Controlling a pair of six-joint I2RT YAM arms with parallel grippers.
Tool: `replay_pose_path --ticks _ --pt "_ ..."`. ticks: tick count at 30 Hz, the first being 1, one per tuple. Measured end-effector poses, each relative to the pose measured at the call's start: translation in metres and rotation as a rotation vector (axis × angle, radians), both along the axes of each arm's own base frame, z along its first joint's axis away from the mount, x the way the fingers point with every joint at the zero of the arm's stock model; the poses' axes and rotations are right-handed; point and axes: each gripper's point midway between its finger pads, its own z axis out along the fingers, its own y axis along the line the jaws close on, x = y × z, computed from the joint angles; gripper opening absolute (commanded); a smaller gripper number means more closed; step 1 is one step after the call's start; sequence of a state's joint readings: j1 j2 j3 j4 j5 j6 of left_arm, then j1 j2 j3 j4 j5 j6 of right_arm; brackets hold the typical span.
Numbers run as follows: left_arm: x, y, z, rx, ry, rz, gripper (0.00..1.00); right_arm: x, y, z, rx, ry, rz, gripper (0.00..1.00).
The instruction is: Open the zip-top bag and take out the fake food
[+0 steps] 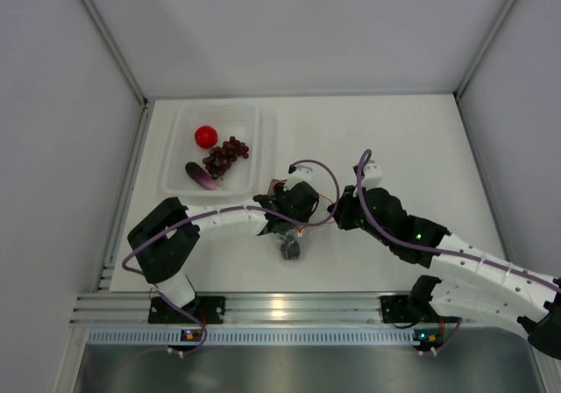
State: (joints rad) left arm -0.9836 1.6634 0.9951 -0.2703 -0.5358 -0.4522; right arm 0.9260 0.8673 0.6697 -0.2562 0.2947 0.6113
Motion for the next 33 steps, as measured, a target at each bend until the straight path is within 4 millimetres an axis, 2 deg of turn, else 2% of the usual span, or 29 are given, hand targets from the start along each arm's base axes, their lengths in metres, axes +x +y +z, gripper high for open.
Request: replay_pose_path --ticks 8,11,15,16,18,19,22,27,30,33 --pt "0.014 -0.001 -0.016 -0.024 -0.011 0.073 0.86 0.000 0.001 -0.009 -0.047 0.005 0.016 0.00" --pt "0.021 -0.006 -0.016 -0.053 -0.028 0.085 0.81 0.000 0.000 -0.010 -0.060 0.000 0.021 0.00" --pt "0.029 -0.009 -0.016 -0.073 -0.051 0.102 0.67 0.001 0.000 -0.012 -0.074 -0.005 0.026 0.00" --pt "0.031 -0.010 -0.016 -0.077 -0.054 0.105 0.55 0.001 0.000 -0.013 -0.082 -0.005 0.028 0.00" --pt "0.036 -0.013 -0.016 -0.084 -0.060 0.110 0.38 0.003 0.000 -0.016 -0.101 -0.002 0.027 0.00" --pt "0.039 -0.015 -0.016 -0.089 -0.064 0.113 0.18 0.003 0.000 -0.017 -0.107 -0.001 0.026 0.00" --pt "0.043 -0.018 -0.015 -0.106 -0.064 0.114 0.00 0.005 0.000 -0.019 -0.122 0.001 0.026 0.00" --pt "0.040 -0.031 -0.013 -0.186 -0.038 0.082 0.00 0.009 0.001 -0.009 -0.116 -0.014 0.013 0.00" --pt "0.027 -0.040 -0.006 -0.272 -0.008 0.027 0.00 0.013 0.003 0.004 -0.099 -0.038 0.001 0.00" --pt "0.007 -0.055 0.014 -0.365 -0.002 -0.062 0.00 0.018 0.005 0.025 -0.075 -0.073 -0.012 0.00"
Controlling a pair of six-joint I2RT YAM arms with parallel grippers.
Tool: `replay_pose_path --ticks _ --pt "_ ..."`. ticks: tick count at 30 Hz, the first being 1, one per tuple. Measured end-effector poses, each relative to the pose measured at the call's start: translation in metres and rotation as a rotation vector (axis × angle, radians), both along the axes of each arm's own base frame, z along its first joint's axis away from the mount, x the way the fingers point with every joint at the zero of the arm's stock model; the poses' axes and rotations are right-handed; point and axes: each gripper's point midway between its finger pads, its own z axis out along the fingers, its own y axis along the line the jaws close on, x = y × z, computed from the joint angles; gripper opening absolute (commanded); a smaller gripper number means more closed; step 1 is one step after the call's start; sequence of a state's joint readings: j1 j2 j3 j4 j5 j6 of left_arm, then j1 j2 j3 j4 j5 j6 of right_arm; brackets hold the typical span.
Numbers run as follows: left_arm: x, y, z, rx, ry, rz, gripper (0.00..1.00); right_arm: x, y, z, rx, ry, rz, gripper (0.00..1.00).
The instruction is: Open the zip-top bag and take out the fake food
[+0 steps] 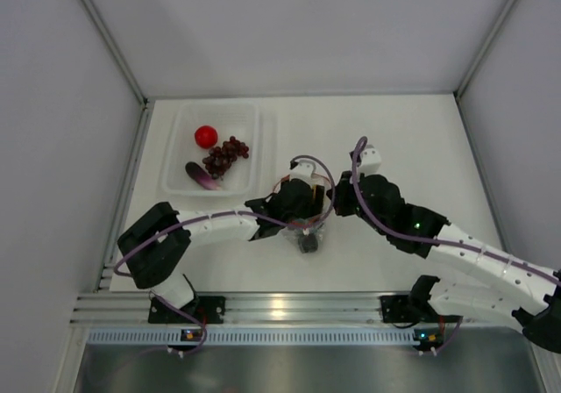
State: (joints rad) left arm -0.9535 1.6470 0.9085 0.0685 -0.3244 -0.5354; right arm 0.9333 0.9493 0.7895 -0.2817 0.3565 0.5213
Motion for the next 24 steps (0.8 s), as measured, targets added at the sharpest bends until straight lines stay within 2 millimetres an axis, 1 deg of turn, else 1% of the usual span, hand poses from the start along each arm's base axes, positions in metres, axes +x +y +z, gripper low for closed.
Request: replay_pose_path --ticks 2,5,6,8,10,13,15,19,22,24 --pt "-0.015 -0.017 0.019 -0.069 -0.023 -0.074 0.00 0.004 0.001 0.016 0.013 -0.028 -0.008 0.00" --pt "-0.034 -0.036 0.044 -0.150 -0.055 -0.162 0.00 0.012 0.003 0.041 0.025 -0.072 -0.024 0.00" --pt "-0.041 -0.041 0.050 -0.169 -0.061 -0.192 0.00 0.014 0.003 0.047 0.021 -0.082 -0.028 0.00" --pt "-0.051 -0.045 0.055 -0.188 -0.068 -0.232 0.00 0.019 0.005 0.051 0.006 -0.090 -0.038 0.00" --pt "-0.058 -0.045 0.055 -0.193 -0.070 -0.249 0.00 0.021 0.005 0.048 -0.014 -0.086 -0.045 0.00" --pt "-0.063 -0.035 0.051 -0.184 -0.071 -0.243 0.00 0.021 0.000 0.037 -0.055 -0.064 -0.057 0.00" --pt "-0.064 -0.029 0.053 -0.185 -0.080 -0.232 0.00 0.020 -0.002 0.033 -0.067 -0.058 -0.060 0.00" --pt "-0.058 -0.020 0.071 -0.214 -0.123 -0.177 0.00 0.015 -0.004 0.020 -0.101 -0.041 -0.057 0.00" --pt "-0.054 -0.014 0.083 -0.242 -0.143 -0.128 0.00 0.008 -0.001 0.017 -0.122 -0.039 -0.040 0.00" --pt "-0.053 -0.012 0.086 -0.252 -0.140 -0.110 0.00 0.005 0.002 0.016 -0.132 -0.043 -0.032 0.00"
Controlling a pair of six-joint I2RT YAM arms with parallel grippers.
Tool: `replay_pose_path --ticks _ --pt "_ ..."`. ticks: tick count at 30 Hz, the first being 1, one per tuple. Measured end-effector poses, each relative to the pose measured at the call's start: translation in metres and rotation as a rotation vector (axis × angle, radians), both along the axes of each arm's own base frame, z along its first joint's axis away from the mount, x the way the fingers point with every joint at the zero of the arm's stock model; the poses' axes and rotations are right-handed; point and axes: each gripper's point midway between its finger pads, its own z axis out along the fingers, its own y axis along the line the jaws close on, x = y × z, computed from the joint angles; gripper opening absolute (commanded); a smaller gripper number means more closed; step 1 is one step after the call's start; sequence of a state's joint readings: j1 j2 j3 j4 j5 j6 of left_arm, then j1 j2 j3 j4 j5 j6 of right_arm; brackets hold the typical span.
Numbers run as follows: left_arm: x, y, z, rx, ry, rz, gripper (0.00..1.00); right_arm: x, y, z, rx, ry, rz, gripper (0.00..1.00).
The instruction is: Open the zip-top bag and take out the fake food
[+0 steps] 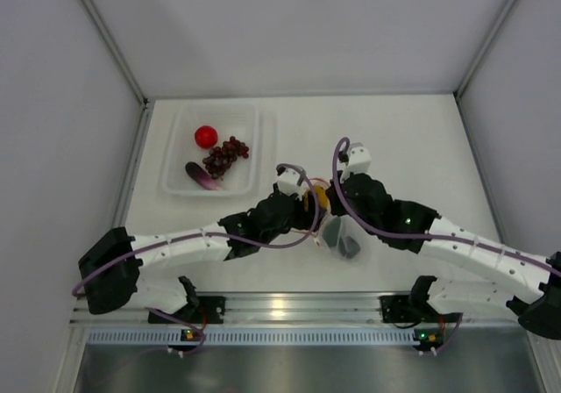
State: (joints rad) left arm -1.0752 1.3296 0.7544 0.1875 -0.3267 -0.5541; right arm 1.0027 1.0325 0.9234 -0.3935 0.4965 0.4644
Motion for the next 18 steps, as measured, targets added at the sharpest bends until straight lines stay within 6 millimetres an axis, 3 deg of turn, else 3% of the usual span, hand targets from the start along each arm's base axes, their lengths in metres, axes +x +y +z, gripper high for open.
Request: replay_pose_path --ticks 4,11,18 --pt "-0.004 0.006 0.008 -0.022 0.017 0.011 0.00 0.000 0.000 -0.007 -0.022 0.000 -0.010 0.00" --pt "-0.017 0.022 0.046 -0.105 -0.001 0.002 0.00 0.005 -0.008 -0.027 -0.078 0.010 -0.069 0.00" --pt "-0.015 0.047 0.058 -0.057 0.008 0.057 0.00 0.007 -0.010 -0.035 -0.076 0.018 -0.099 0.00"
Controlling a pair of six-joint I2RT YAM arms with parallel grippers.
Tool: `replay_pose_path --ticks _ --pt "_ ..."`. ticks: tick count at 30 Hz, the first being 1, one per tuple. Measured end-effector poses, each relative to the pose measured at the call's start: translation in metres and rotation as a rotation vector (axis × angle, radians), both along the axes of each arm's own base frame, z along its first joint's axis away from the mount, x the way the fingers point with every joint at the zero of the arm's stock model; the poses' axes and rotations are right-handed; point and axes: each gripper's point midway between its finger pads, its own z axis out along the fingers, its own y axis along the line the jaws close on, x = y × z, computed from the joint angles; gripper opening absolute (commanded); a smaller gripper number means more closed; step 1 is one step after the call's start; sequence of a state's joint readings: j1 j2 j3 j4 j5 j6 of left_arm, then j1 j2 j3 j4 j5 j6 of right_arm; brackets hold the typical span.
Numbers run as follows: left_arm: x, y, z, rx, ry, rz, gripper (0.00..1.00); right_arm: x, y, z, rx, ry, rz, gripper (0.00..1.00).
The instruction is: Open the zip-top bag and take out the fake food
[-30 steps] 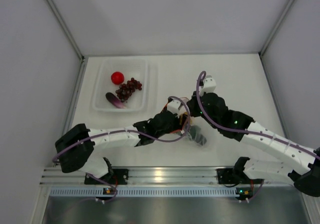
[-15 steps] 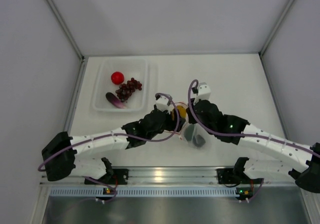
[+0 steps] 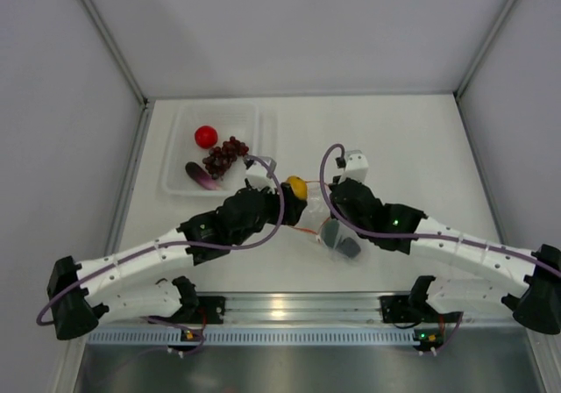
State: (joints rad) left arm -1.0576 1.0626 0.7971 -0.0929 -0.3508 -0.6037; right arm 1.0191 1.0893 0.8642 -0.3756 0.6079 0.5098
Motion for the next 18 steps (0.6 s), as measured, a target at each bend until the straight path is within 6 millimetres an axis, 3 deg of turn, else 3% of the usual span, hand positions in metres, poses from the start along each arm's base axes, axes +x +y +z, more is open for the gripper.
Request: replay_pose_path --ticks 6,10,14,18 --pt "0.027 0.057 0.048 -0.031 -0.057 0.216 0.00 -0.002 -0.002 -0.007 0.010 0.012 -0.014 0.00" --pt "0.069 0.108 0.074 -0.039 -0.079 0.443 0.00 -0.004 -0.005 -0.007 0.027 0.013 -0.018 0.00" --pt "0.117 0.155 0.060 0.026 -0.029 0.625 0.00 -0.006 -0.007 0.004 0.070 -0.004 -0.018 0.00" --pt "0.153 0.180 0.018 0.119 0.080 0.707 0.02 -0.009 -0.010 0.014 0.107 -0.022 -0.019 0.00"
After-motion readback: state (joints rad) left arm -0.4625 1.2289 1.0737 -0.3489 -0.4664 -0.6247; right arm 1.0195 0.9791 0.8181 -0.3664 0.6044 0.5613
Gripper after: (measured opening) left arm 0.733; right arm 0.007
